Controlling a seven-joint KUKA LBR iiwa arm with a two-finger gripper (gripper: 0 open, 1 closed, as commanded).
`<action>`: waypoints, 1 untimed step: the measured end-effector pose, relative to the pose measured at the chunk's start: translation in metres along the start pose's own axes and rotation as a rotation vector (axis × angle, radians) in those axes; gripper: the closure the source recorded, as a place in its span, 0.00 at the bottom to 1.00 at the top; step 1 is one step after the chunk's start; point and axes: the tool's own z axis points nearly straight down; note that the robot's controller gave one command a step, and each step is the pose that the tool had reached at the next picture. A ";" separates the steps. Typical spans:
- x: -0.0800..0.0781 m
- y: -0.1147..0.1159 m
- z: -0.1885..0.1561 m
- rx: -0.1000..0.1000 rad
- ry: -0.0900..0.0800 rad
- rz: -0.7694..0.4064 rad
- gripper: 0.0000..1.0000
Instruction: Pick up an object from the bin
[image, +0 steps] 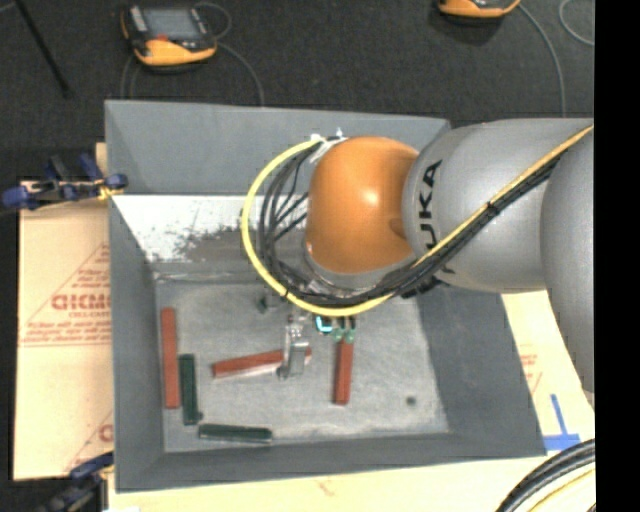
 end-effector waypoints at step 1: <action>-0.001 -0.001 -0.004 -0.001 -0.006 0.003 0.00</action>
Offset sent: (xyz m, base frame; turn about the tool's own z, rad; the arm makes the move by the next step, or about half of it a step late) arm 0.0205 0.0056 -0.1113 -0.0867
